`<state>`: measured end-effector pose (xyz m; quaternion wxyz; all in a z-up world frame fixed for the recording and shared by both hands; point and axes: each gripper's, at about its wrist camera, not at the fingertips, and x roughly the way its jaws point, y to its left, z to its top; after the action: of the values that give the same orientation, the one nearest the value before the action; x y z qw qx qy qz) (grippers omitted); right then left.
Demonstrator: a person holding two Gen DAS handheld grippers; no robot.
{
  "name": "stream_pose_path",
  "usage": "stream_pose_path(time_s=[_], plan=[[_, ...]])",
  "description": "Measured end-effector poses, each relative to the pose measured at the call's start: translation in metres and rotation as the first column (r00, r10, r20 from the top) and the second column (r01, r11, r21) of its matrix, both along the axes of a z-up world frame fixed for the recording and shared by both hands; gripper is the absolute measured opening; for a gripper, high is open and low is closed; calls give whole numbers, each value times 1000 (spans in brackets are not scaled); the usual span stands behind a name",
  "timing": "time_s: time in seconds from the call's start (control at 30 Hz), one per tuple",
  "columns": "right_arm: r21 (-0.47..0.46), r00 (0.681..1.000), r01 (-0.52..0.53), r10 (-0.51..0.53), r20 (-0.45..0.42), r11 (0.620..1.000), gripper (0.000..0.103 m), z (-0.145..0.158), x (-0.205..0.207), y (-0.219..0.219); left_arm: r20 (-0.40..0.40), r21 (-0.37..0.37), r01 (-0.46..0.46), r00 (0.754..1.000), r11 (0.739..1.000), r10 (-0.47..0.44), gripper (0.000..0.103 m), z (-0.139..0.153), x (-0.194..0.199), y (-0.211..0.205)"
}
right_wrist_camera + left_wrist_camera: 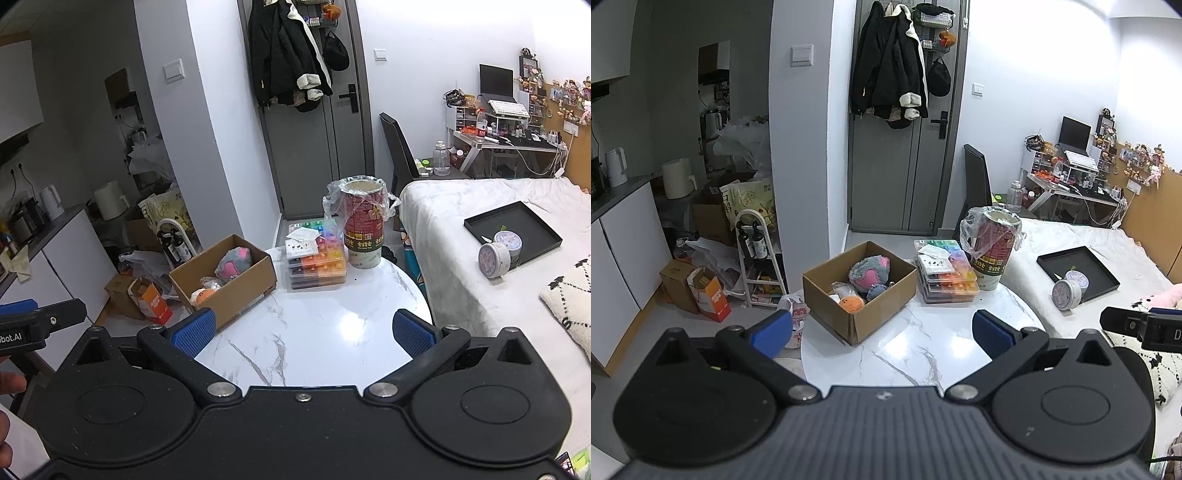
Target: Organize soft objects
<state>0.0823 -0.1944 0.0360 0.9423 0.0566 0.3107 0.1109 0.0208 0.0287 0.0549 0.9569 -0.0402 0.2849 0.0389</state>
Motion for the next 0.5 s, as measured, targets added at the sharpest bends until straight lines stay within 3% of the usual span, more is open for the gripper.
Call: stream_pose_path(time_s=[0.5], plan=[[-14,1000,-15,15,-1,1000,103,2,2,3,-9,-1,24,1000,1000,-24,103,0,1,-5]])
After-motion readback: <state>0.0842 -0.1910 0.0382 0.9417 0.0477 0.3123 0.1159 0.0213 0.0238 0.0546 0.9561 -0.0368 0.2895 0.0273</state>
